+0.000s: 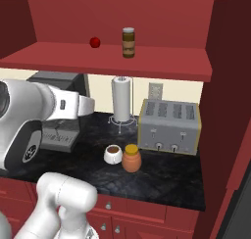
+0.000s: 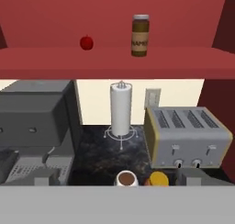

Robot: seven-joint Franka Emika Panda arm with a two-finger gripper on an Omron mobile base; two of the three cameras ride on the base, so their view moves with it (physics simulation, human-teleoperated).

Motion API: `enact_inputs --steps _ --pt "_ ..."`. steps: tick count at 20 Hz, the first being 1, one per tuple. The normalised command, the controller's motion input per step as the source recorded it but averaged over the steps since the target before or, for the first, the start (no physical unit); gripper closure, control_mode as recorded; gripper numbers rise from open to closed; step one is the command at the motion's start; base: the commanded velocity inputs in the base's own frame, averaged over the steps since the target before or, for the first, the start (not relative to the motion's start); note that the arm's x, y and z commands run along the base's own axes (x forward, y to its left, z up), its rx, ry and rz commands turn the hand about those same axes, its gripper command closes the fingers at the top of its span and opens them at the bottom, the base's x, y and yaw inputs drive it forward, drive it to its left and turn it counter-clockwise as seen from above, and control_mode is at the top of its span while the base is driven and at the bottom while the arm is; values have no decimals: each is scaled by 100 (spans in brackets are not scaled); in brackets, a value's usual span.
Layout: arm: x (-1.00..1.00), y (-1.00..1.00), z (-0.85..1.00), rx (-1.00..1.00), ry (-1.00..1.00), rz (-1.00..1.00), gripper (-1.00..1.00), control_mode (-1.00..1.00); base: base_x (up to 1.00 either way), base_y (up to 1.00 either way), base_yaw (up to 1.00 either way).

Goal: Pick the cinnamon and honey bottle from the cabinet and place them next to the mug.

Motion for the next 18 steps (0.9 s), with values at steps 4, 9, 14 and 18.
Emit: enact_inputs --steps 4,9,14,18 --pt "34 -5 29 0 0 -3 -100 -100 0 0 0" --pt "25 -4 41 -1 0 -10 -100 -100 0 0 0" --pt "22 0 21 0 -1 -13 -100 -100 0 0 0" --pt "56 0 1 0 -5 -10 -100 -100 0 0 0"
